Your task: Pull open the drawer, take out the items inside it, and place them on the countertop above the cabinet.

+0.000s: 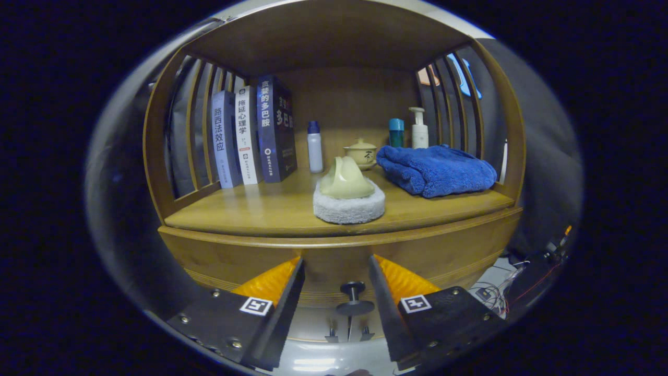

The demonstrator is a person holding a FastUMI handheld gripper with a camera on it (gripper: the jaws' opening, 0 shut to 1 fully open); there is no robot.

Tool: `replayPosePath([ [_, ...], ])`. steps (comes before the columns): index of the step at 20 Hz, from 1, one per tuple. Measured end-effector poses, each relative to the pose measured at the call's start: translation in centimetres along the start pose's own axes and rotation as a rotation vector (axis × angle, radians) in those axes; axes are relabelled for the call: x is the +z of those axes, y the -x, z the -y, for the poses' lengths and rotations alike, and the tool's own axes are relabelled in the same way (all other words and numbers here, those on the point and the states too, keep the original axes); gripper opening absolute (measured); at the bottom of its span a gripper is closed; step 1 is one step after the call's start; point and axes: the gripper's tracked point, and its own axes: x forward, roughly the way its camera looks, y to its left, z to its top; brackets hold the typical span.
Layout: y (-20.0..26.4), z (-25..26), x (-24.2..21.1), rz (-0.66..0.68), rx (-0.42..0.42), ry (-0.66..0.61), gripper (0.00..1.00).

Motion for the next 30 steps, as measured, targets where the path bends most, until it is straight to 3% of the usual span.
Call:
replayPosePath([
  [13,0.2,-0.6,0.7,-0.035,0.017,0.011,0.75],
  [18,2.4,-2.7,6.7,0.070,0.065,0.015,0.77],
  [25,10.4,-2.5,16.7,0.267,0.041,0.119,0.77],
  [30,17.5,-1.8,19.0,0.356,0.045,0.103,0.76],
])
